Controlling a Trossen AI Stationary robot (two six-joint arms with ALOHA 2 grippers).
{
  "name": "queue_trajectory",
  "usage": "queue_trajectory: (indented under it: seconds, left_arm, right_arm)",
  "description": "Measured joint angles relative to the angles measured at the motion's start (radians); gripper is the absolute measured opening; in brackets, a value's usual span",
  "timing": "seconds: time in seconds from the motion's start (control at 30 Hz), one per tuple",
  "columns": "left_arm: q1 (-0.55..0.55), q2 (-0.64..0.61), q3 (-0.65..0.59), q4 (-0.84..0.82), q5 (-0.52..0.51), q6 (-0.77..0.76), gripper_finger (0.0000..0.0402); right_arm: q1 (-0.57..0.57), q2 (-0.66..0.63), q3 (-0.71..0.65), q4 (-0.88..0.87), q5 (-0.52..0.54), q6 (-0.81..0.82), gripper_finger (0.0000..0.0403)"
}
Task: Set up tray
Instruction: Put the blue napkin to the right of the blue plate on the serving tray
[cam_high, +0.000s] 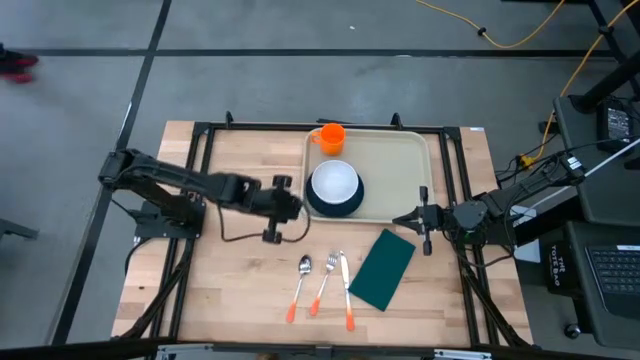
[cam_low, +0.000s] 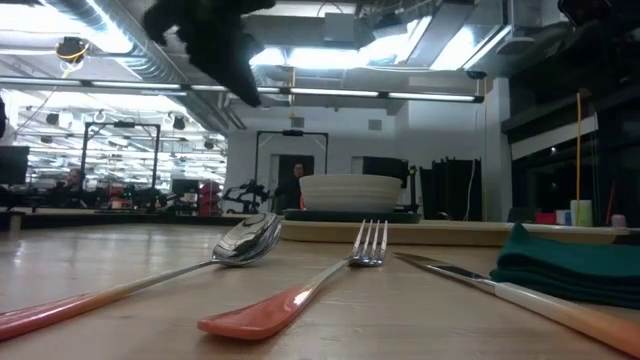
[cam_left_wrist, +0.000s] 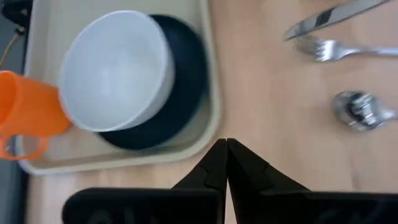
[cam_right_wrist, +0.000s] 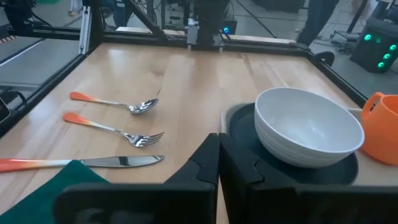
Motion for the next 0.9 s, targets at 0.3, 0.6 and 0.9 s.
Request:
queue_trajectory:
  seconds: [0.3,0.6,0.9]
  left_arm:
    - [-0.142,-0.081,-0.197,0.238,-0.038,-0.117,0.0002]
    - [-0.188,-0.137,-0.289,0.428,-0.065,-0.177,0.0003]
    - [-0.211,-0.138,-0.295,0.535,-0.058,-0.188,0.0002]
  right_arm:
    - [0.0,0.043,0.002,0.0,0.03,0.102,0.0012]
    - [0.045,0.225,0.2,-0.059,0.02,0.067,0.0012]
    - [0.17,0.512,0.478,-0.36,0.135,0.257,0.0012]
